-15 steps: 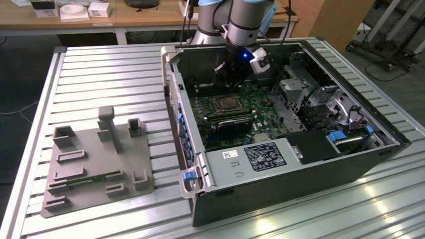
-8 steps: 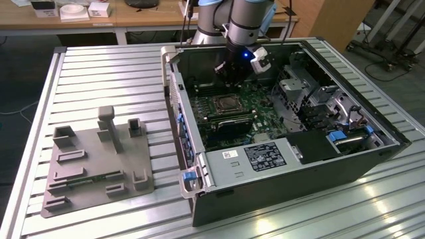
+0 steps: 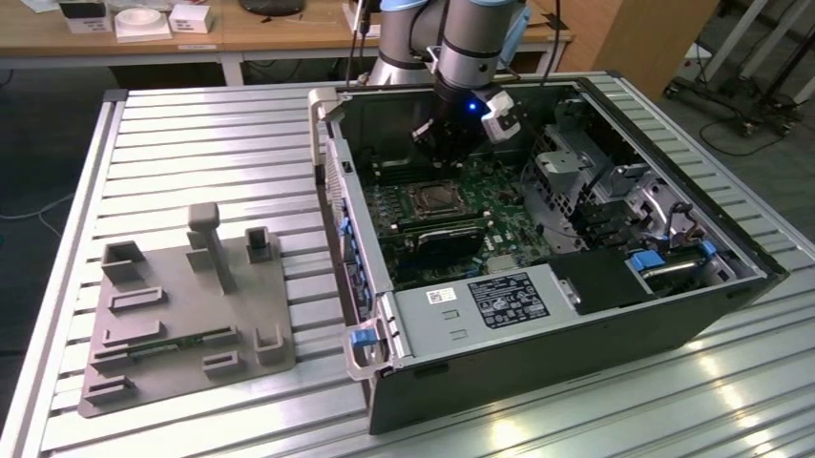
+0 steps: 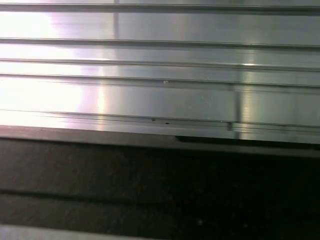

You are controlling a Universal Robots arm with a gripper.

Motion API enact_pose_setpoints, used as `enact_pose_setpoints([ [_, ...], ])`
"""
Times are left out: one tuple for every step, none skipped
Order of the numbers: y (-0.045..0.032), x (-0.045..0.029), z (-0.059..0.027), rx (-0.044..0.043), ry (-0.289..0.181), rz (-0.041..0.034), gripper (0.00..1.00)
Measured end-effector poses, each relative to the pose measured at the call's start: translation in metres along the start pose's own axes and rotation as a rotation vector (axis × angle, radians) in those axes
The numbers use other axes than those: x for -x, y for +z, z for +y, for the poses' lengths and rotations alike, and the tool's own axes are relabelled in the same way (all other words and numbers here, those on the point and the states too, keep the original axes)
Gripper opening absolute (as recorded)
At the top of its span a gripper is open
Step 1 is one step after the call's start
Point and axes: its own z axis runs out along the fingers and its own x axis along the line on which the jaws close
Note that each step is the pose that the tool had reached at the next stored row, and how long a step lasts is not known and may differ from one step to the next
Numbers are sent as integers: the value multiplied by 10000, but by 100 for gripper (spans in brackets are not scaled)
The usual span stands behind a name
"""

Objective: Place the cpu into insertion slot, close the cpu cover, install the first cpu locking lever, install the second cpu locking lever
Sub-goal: 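Install the second cpu locking lever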

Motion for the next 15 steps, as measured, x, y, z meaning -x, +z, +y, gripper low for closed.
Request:
enact_pose_setpoints([
  [0,0,0,0,1,0,10],
  [0,0,-2,1,0,0,10],
  [-1,0,-6,0,-2,1,10],
  [0,-1,-10,1,-1,1,10],
  [0,-1,-15,1,0,0,10],
  [-1,-2,-22,0,0,1,10],
  [-1,-2,-29,0,0,0,10],
  [-2,-3,-36,1,0,0,10],
  [-4,-3,-44,0,-1,0,10],
  [-9,-4,-53,-1,0,1,10],
  [-15,-4,-62,-1,0,1,10],
  [-20,-5,-70,-1,0,1,10],
  [-23,-5,-76,-1,0,1,10],
  [-23,-5,-81,0,0,0,10],
  [-23,-1,-83,1,0,0,10],
])
